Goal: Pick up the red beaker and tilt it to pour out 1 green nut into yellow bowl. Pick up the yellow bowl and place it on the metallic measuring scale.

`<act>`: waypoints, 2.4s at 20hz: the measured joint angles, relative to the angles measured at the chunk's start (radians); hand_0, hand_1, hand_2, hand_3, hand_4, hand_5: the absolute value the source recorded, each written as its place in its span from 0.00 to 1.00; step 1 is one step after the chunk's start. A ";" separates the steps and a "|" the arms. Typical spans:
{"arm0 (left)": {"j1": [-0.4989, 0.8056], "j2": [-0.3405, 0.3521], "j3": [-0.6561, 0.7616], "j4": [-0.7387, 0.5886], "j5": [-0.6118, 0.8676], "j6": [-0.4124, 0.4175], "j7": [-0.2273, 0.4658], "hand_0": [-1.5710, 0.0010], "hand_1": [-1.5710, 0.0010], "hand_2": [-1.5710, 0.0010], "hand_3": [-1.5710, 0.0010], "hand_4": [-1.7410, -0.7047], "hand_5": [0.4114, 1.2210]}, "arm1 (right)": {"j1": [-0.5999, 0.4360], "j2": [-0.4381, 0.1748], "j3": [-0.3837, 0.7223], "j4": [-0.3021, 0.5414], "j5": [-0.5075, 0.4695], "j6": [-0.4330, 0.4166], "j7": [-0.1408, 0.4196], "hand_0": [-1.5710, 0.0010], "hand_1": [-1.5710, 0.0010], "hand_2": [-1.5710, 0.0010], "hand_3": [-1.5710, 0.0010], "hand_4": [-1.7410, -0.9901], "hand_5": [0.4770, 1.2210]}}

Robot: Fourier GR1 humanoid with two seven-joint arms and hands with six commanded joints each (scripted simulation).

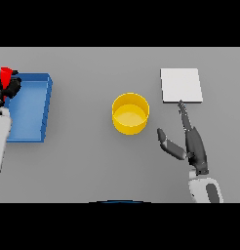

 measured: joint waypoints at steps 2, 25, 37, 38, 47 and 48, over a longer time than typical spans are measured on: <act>0.019 0.008 -0.016 -0.004 -0.027 0.000 0.000 0.00 0.00 0.00 0.01 0.09 0.65 | -0.009 0.002 -0.006 0.008 -0.004 -0.003 0.020 1.00 1.00 1.00 1.00 0.96 0.21; 0.072 0.041 -0.083 -0.052 -0.043 -0.107 -0.076 0.98 0.99 0.99 0.99 0.96 0.31 | -0.172 -0.201 0.078 0.017 0.136 0.171 0.114 1.00 1.00 1.00 1.00 0.86 0.27; 0.083 0.052 -0.089 -0.062 -0.048 -0.112 -0.062 1.00 1.00 1.00 1.00 0.96 0.36 | -0.574 -0.397 0.373 0.242 0.489 0.392 0.012 1.00 1.00 1.00 1.00 0.70 0.31; 0.078 0.049 -0.090 -0.054 -0.049 -0.111 -0.067 1.00 1.00 1.00 1.00 0.96 0.36 | -0.597 -0.400 0.395 0.259 0.507 0.407 0.000 1.00 1.00 1.00 1.00 0.70 0.31; 0.082 0.064 -0.082 -0.044 -0.043 -0.117 -0.087 1.00 1.00 1.00 1.00 0.96 0.36 | -0.728 -0.334 0.501 0.428 0.560 0.496 -0.027 1.00 1.00 1.00 1.00 0.65 0.34; 0.078 0.065 -0.082 -0.048 -0.045 -0.116 -0.084 1.00 1.00 1.00 1.00 0.96 0.35 | -0.736 -0.326 0.513 0.444 0.567 0.500 -0.027 1.00 1.00 1.00 1.00 0.65 0.34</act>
